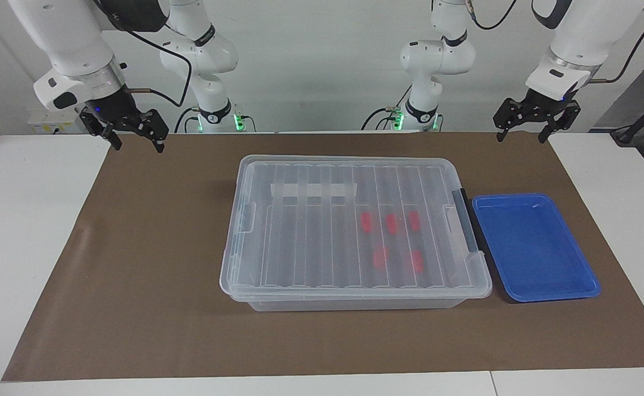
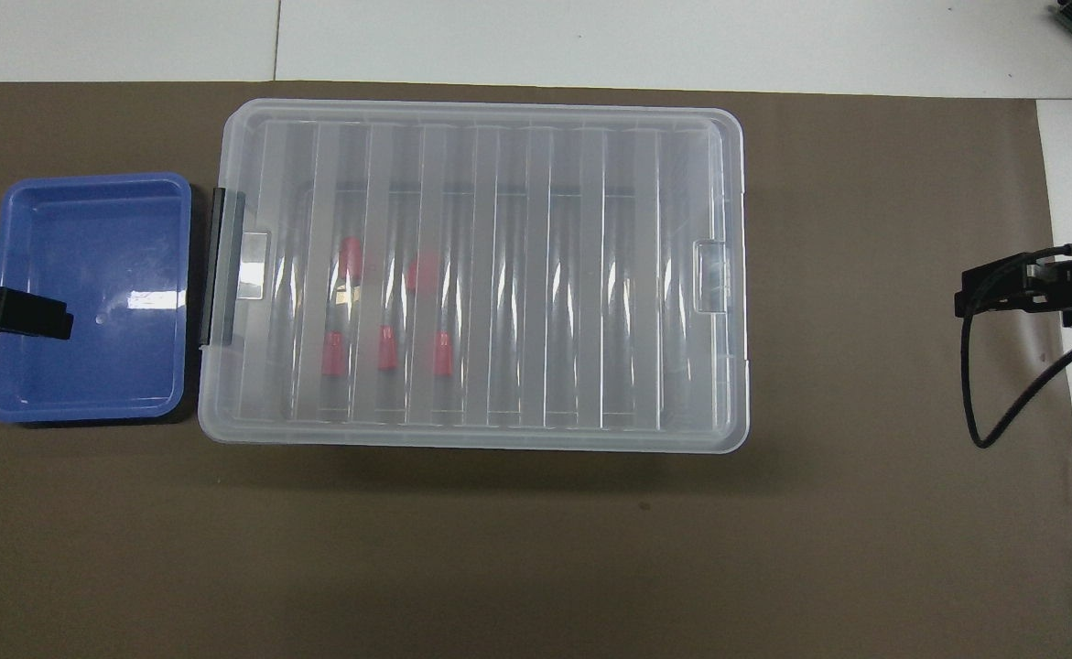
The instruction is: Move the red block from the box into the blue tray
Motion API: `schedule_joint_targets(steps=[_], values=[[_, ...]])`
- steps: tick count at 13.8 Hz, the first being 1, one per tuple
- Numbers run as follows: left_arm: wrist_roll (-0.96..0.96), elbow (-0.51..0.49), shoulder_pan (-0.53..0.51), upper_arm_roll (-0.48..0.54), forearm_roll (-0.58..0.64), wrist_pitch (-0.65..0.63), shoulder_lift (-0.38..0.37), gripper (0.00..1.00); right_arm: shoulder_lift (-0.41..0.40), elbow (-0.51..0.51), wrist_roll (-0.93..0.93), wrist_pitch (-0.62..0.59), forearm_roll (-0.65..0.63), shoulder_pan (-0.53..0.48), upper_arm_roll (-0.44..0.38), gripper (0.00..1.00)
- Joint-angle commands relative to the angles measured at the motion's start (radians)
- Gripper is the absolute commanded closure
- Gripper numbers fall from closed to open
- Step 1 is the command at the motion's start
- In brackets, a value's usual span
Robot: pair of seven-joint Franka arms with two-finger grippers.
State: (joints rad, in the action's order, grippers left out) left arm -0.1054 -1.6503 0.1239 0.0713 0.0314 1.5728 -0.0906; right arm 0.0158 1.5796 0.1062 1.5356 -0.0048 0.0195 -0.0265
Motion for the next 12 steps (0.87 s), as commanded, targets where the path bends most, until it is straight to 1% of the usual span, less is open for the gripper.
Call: schedule_joint_targets(steps=[1,6,8,10,12], values=[[0.003,-0.002,-0.009,-0.002,-0.013,-0.013,-0.009,0.0,0.027,0.034,0.018,0.02,-0.003,-0.004,0.005,0.0],[0.003,-0.002,-0.009,-0.002,-0.013,-0.014,-0.009,0.0,0.027,0.039,0.017,0.038,-0.003,-0.009,0.007,0.0],[0.003,-0.002,-0.009,-0.002,-0.011,-0.013,-0.009,0.0,0.029,0.066,0.023,0.092,-0.001,-0.012,0.008,0.0],[0.003,-0.002,-0.009,-0.004,-0.013,-0.013,-0.009,0.0,0.027,0.086,0.038,0.132,-0.001,-0.027,0.052,0.0],[0.003,-0.002,-0.009,-0.002,-0.011,-0.013,-0.009,0.0,0.023,0.112,0.062,0.172,-0.003,-0.033,0.08,0.0]])
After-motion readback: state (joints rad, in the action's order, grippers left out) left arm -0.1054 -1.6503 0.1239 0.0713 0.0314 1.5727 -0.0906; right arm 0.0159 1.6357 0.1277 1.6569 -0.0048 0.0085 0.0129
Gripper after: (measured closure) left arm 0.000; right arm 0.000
